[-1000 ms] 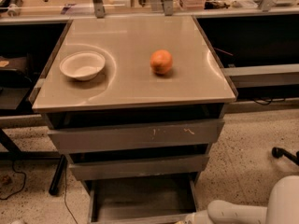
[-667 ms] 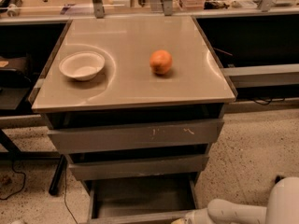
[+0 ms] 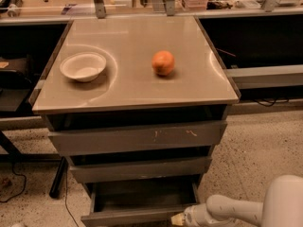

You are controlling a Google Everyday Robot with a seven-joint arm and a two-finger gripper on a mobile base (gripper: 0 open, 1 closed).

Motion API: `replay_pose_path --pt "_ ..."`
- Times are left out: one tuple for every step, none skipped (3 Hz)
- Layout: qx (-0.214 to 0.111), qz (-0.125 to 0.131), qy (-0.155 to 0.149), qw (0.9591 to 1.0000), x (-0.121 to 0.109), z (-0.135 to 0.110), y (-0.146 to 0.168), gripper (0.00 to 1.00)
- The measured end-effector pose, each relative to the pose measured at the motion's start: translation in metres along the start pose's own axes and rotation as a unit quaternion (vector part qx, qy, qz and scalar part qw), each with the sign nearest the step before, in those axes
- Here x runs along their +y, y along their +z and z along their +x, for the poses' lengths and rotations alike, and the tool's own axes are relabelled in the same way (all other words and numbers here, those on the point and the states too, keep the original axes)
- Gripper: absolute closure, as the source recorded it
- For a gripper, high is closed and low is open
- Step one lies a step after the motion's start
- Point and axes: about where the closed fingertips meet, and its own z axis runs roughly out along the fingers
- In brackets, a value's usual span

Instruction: Close bottom drawer

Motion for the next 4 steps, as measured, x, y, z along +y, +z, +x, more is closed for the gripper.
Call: replay_pose_path --pt "-0.034 -0.002 0.011 0.9993 -0.005 -0.012 0.006 1.0" --pt "-0.071 0.002 0.02 0.9973 -0.012 -0.024 0.006 1.0" --pt "-0.129 0.013 0.042 0.9906 -0.03 -0.046 0.003 1.0" --pt "-0.178 0.03 0.057 0.9818 -0.05 -0.068 -0.007 1.0"
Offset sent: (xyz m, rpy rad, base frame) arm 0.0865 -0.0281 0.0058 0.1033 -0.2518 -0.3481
